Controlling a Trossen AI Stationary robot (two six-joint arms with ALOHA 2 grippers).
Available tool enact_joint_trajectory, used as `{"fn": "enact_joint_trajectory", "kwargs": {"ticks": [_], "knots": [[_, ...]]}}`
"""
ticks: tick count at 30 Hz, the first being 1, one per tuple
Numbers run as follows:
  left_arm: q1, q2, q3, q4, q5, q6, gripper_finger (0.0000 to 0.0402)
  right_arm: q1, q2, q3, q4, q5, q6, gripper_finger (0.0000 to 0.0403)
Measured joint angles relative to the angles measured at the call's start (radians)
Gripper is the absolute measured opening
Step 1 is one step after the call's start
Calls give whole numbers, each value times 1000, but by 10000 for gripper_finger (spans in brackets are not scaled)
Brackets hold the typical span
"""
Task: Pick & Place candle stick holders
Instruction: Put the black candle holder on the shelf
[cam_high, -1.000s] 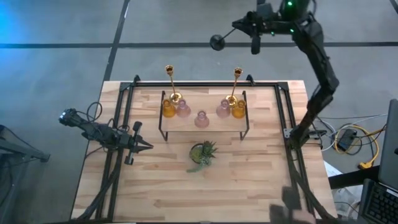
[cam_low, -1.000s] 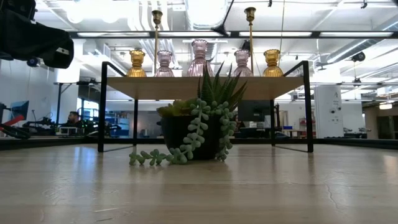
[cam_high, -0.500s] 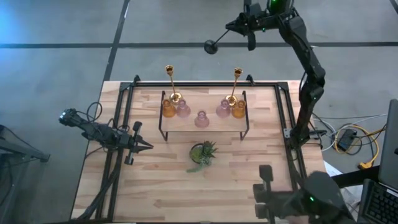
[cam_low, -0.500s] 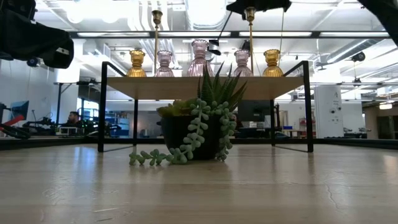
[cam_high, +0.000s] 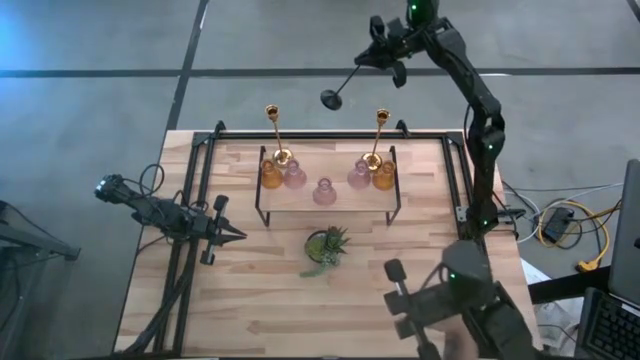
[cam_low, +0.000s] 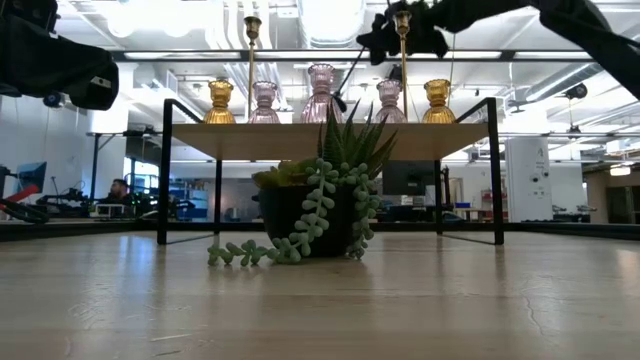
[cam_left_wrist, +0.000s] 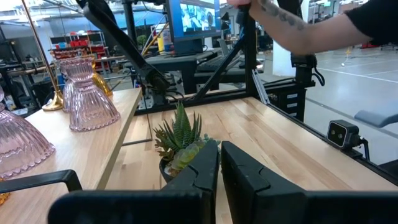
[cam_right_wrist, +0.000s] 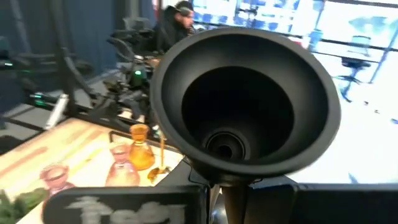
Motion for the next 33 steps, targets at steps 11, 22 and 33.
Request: {"fn": "enact_joint_trajectory", "kwargs": {"ticks": [11, 22, 33], "knots": [[0, 0, 0, 0, 0, 0, 26, 3, 76, 0, 3, -129, -98, 8], [0, 0, 0, 0, 0, 0, 26, -15, 144, 0, 34, -253, -79, 8], [0, 0, 0, 0, 0, 0, 26, 15, 208, 0, 89, -253, -18, 8]]}}
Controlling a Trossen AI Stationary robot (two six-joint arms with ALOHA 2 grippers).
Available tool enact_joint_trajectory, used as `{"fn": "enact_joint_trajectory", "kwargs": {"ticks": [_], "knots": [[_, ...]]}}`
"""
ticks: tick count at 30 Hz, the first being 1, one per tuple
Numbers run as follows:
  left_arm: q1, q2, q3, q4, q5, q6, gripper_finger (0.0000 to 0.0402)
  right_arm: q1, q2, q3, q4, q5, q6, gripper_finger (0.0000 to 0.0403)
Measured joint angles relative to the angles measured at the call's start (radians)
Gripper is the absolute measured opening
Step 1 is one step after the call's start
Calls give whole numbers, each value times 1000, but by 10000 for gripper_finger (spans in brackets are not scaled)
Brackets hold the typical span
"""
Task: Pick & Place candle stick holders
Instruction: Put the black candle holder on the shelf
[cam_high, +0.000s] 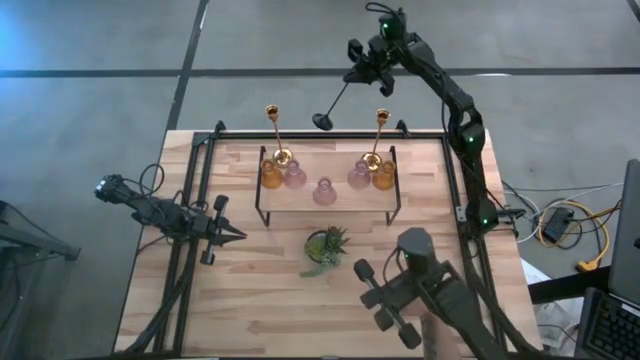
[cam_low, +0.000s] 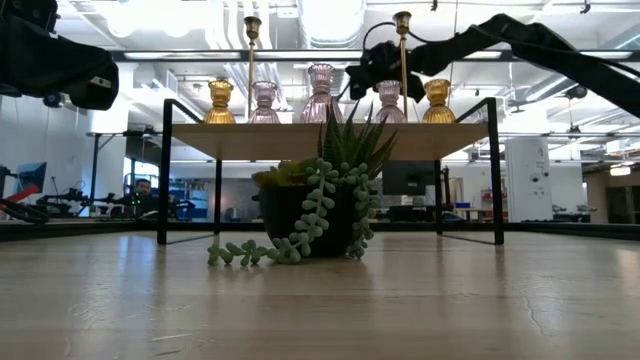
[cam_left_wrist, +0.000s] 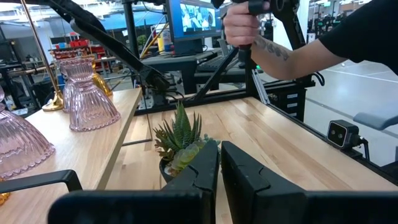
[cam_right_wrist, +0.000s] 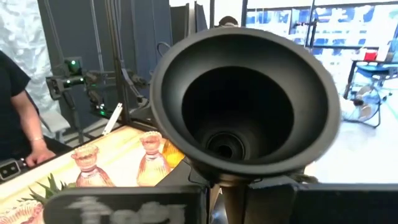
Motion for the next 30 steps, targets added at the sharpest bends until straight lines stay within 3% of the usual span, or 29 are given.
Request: {"fn": "enact_joint_trajectory", "kwargs": {"ticks": [19, 30], "knots": [[0, 0, 0, 0, 0, 0, 26, 38, 7, 0, -4, 0, 61, 8], [0, 0, 0, 0, 0, 0, 26, -54, -68, 0, 2, 1, 116, 8]]}}
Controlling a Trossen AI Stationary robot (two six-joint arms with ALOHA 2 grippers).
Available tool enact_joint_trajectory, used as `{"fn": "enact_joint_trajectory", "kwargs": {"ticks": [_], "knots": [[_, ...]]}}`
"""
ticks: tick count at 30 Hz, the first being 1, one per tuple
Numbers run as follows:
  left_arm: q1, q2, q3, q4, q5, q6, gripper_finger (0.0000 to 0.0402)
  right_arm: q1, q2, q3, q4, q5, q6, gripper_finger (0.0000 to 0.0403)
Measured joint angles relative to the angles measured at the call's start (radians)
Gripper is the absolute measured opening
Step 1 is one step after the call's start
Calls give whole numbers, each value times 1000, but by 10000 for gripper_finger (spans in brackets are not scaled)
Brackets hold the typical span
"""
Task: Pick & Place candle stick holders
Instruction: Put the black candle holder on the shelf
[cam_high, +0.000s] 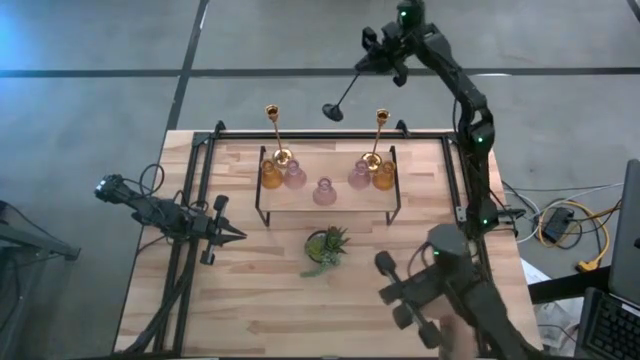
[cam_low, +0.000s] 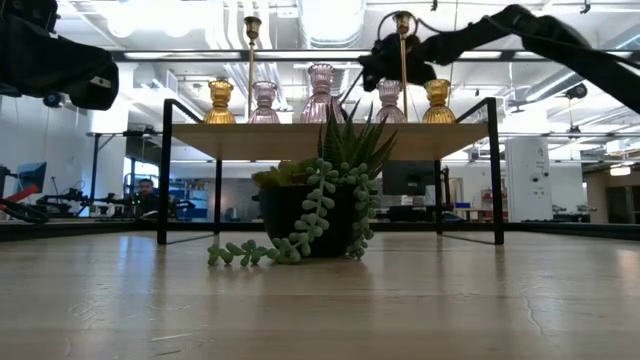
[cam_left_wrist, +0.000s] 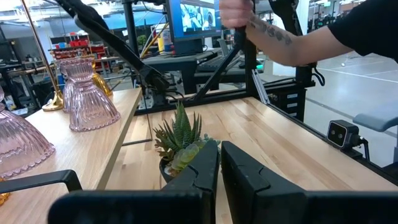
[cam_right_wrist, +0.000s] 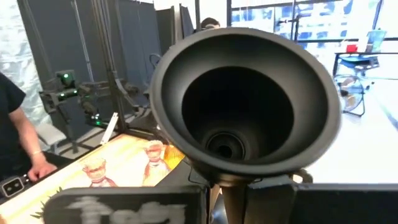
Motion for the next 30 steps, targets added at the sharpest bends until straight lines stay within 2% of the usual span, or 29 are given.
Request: {"fn": "enact_joint_trajectory", "kwargs": {"ticks": [6, 11, 15, 18, 21, 24, 30], "knots": [[0, 0, 0, 0, 0, 0, 26, -15, -100, 0, -1, 18, 19, 8], [0, 0, 0, 0, 0, 0, 26, -14, -200, 0, -30, 129, 20, 8], [0, 0, 0, 0, 0, 0, 26, 3, -271, 0, -150, 261, -14, 8], [0, 0, 0, 0, 0, 0, 26, 34, -318, 0, -299, 387, -100, 8], [0, 0, 0, 0, 0, 0, 26, 74, -356, 0, -413, 428, -154, 8], [0, 0, 0, 0, 0, 0, 26, 117, -389, 0, -440, 435, -153, 8], [0, 0, 0, 0, 0, 0, 26, 202, -440, 0, -434, 543, -102, 8]]}}
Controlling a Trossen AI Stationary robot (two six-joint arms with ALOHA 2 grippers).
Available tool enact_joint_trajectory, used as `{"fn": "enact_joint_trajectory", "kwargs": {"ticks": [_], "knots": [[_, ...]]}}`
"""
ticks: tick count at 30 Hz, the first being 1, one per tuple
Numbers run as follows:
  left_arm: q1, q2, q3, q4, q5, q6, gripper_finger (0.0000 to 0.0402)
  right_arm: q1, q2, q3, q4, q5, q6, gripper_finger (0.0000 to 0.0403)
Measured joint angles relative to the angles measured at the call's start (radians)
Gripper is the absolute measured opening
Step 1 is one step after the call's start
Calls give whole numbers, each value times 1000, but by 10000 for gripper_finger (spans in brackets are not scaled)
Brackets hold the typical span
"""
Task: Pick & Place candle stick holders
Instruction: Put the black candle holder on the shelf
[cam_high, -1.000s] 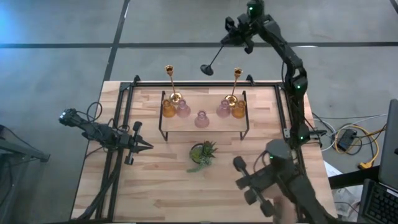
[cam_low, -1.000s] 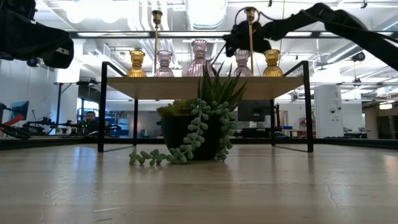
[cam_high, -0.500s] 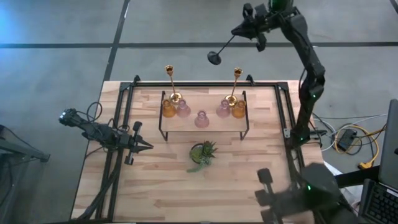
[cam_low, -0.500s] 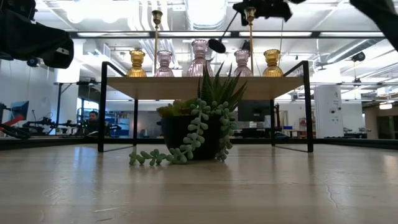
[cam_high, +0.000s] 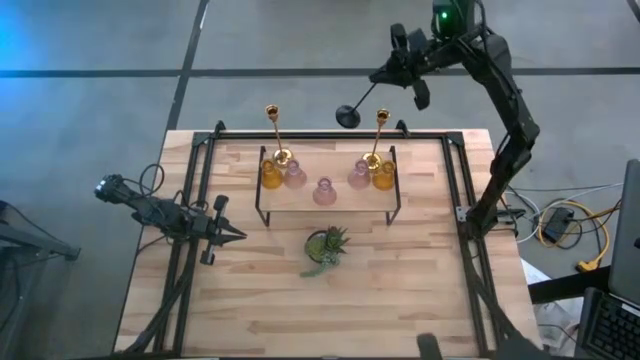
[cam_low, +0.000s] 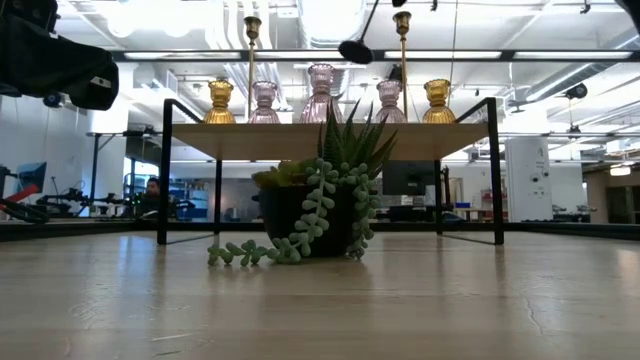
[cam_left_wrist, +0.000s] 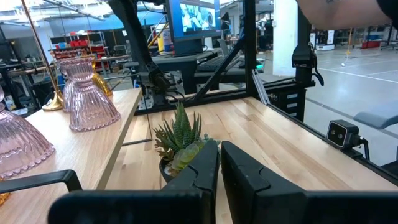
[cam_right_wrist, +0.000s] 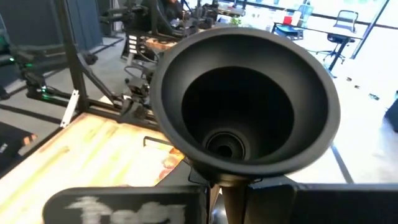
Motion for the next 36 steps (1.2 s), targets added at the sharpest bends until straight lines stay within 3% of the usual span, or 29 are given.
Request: {"fn": "enact_joint_trajectory", "kwargs": {"ticks": [8, 23, 36], "knots": [[0, 0, 0, 0, 0, 0, 26, 92, -10, 0, 6, 32, 75, 8], [0, 0, 0, 0, 0, 0, 26, 293, 5, -2, 17, 299, 123, 8], [0, 0, 0, 0, 0, 0, 26, 370, 88, -4, 47, 628, 378, 8]]}}
